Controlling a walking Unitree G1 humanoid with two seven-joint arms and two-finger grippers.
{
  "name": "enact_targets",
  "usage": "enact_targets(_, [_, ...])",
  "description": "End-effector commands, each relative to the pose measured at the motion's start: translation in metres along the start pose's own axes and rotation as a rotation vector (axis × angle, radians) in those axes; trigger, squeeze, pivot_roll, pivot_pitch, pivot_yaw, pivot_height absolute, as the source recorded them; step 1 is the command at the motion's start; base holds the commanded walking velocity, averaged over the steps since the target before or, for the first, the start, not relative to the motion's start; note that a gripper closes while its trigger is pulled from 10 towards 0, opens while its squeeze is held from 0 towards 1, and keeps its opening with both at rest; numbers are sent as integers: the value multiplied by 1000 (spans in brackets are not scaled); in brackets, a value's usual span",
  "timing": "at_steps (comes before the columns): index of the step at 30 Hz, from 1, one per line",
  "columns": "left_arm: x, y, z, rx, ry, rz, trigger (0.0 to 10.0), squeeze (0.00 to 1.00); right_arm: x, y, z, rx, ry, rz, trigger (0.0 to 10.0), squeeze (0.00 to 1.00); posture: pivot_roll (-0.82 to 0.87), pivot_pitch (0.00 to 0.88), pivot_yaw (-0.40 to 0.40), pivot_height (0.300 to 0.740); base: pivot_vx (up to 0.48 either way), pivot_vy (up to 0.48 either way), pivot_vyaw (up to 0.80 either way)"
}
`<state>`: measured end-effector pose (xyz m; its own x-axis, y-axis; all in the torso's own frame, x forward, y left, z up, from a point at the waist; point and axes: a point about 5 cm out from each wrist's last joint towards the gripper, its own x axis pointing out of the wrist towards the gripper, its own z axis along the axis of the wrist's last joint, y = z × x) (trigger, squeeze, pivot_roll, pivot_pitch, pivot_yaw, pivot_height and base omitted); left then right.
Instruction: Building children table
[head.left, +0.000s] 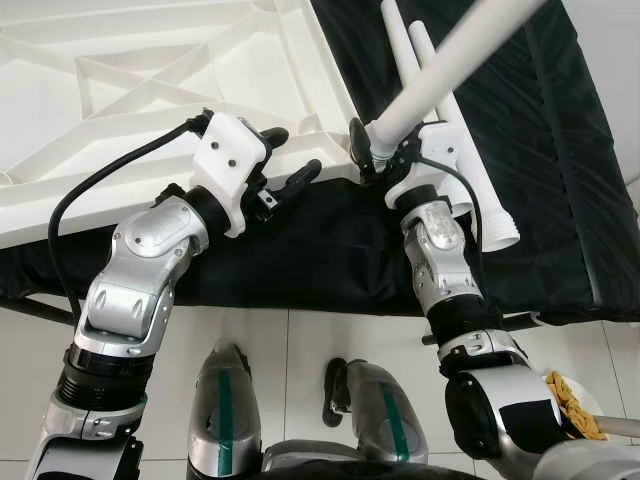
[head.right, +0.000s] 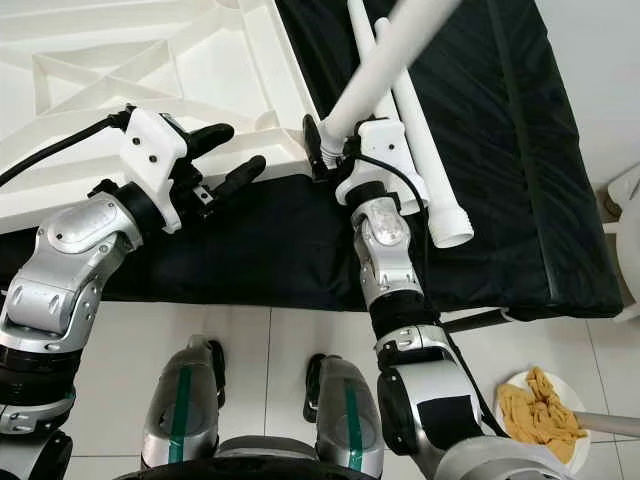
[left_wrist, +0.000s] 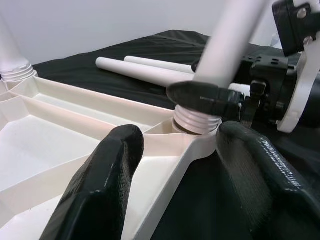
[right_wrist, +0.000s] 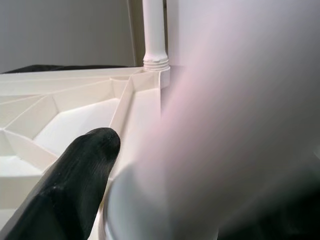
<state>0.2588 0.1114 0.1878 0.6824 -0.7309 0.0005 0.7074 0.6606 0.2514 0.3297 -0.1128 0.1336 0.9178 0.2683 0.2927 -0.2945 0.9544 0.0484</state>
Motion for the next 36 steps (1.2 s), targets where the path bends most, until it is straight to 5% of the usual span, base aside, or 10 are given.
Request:
enact_targets(1, [1,0,2,0,-9,24,10000,0,1,-4,3,10,-2,18,10000,0,122,102,-82,740,0,0,0])
enact_targets(5, [1,0,2,-1,-11,25,10000,0,2,-5,6,25,-7,70,10000,0,121,102,-83,740,0,0,0])
enact_targets(6, [2,0,2,-1,-12,25,10000,0,3,-7,9,33,-19,84,549,0,120,102,-85,740,0,0,0])
enact_targets(8, [2,0,2,-1,-13,26,10000,0,5,-10,13,27,-37,97,0,0,121,101,-88,740,0,0,0])
enact_targets(27, [2,1,3,3,-15,37,10000,0,17,-22,29,59,-55,159,0,0,125,87,-91,740,0,0,0])
enact_targets(28, [2,1,3,1,-16,36,10000,0,18,-22,29,47,-40,168,2745,0,125,87,-91,740,0,0,0])
enact_targets(29, [2,1,3,0,-17,36,10000,0,19,-22,29,40,-21,178,10000,0,125,82,-94,740,0,0,0])
enact_targets(36, [3,0,2,-1,-17,35,10000,0,23,-19,27,-1,31,189,10000,0,123,78,-94,740,0,0,0])
